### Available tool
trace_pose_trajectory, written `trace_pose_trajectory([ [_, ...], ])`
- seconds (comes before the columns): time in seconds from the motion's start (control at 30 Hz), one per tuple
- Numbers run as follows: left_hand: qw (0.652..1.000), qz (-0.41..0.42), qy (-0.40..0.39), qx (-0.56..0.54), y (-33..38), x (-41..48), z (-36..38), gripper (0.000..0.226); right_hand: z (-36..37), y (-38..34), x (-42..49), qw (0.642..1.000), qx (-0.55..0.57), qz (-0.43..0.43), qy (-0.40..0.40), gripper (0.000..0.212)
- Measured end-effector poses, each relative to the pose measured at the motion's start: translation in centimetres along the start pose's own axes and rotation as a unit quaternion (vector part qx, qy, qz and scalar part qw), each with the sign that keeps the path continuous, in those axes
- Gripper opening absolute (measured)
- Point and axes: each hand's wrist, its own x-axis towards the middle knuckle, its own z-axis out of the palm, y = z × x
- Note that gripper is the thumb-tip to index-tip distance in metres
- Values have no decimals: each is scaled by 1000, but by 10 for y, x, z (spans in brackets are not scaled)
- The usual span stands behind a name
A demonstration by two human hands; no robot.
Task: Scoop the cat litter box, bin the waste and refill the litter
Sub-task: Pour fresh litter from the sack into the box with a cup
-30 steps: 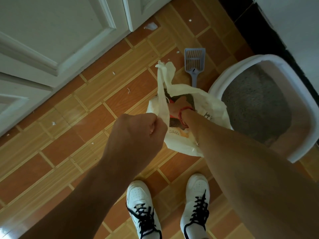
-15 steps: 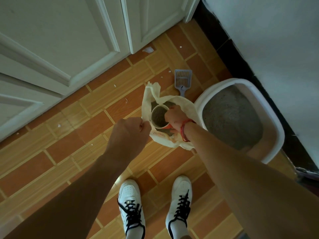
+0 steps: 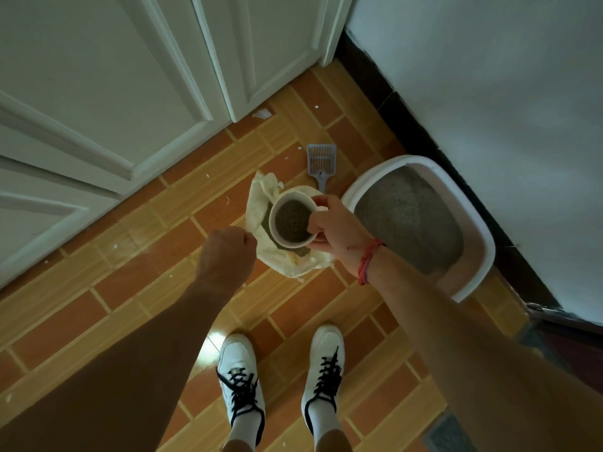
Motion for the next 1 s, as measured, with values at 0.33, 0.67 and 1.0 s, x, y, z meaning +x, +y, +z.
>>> trace_pose_trajectory([
  [0.33,1000,-14,1,16,30,-4,17,40,-60,1,-12,990,118,-63,52,50],
  [0.67,999,-6,7,34,55,-2,29,33,-162,60,-8,967,13,38,253,28],
  [1.0,998,34,24,51,63,7,58,43,-243,117,-28,909,-133,143,368,67],
])
